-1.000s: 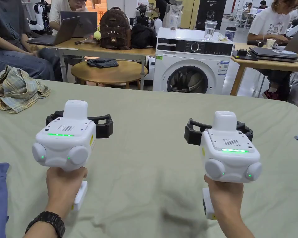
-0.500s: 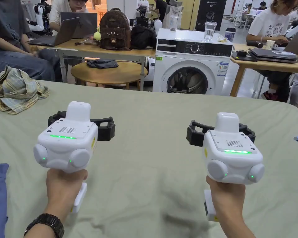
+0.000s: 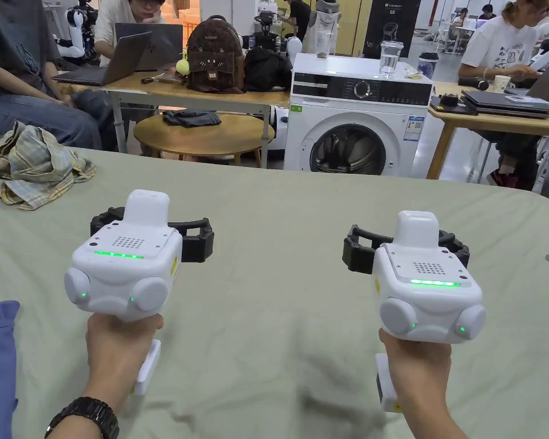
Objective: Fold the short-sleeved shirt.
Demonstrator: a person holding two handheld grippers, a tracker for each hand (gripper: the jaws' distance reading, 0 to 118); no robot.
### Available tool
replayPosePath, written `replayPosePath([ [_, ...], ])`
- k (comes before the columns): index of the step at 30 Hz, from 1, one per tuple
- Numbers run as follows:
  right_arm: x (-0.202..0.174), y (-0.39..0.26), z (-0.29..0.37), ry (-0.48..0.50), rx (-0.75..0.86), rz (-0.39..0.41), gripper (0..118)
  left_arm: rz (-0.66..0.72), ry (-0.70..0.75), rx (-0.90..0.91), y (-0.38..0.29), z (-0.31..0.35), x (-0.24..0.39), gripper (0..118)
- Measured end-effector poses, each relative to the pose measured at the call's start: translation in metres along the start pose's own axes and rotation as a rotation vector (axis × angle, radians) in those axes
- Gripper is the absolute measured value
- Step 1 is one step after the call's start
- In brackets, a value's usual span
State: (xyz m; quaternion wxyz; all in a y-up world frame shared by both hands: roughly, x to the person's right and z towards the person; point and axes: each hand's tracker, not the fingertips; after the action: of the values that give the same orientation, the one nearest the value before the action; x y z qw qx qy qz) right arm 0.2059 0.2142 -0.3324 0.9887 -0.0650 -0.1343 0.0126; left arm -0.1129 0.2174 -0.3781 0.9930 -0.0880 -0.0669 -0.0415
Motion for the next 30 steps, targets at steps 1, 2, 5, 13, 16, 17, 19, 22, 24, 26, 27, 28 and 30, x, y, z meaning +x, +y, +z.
replayPosePath([
  [1,0.0003,-0.0004,-0.0005,0.003,-0.001,-0.001,118,-0.004,0.002,-0.002,0.0,0.0,0.0,118],
  [2,0.0007,-0.0015,-0.003,0.006,-0.001,-0.003,118,-0.005,0.005,-0.004,0.0002,0.0,-0.0001,118],
  [5,-0.0002,-0.0019,-0.0028,0.003,0.001,0.007,118,-0.003,0.003,-0.001,0.0007,0.0003,-0.0005,118],
  [13,0.0,-0.0027,-0.0029,0.002,0.001,0.006,118,-0.007,-0.001,0.003,-0.0001,0.0003,-0.0021,118],
  [16,-0.0001,-0.0035,-0.003,-0.006,-0.007,0.003,118,-0.014,0.003,0.002,-0.0009,0.001,-0.0011,118],
  [17,0.0002,-0.004,-0.0026,-0.006,-0.007,0.0,118,-0.014,0.001,0.0,-0.001,0.0014,-0.0011,118],
  [19,-0.0002,-0.0034,-0.0002,-0.008,-0.01,-0.007,118,-0.015,0.001,0.001,-0.0022,0.0011,-0.001,118],
  [22,0.0002,-0.0038,0.0013,-0.009,-0.014,-0.015,118,-0.013,0.003,-0.002,-0.0027,0.0017,-0.0009,118],
  [24,0.0003,-0.0043,0.0026,-0.01,-0.014,-0.014,118,-0.011,0.005,-0.003,-0.0032,0.0016,-0.0009,118],
  [26,0.001,-0.0056,0.0008,-0.009,-0.016,-0.01,118,-0.003,0.004,-0.002,-0.0036,0.0019,-0.0016,118],
  [27,0.0011,-0.0059,0.0004,-0.009,-0.017,-0.008,118,0.004,0.0,-0.004,-0.0039,0.0016,-0.0024,118],
  [28,0.0012,-0.006,0.0005,-0.01,-0.018,-0.005,118,0.011,-0.004,-0.005,-0.0041,0.0015,-0.0031,118],
  [30,-0.0001,-0.004,0.0061,-0.011,-0.015,-0.004,118,0.028,-0.015,-0.005,-0.0044,0.0021,-0.0048,118],
])
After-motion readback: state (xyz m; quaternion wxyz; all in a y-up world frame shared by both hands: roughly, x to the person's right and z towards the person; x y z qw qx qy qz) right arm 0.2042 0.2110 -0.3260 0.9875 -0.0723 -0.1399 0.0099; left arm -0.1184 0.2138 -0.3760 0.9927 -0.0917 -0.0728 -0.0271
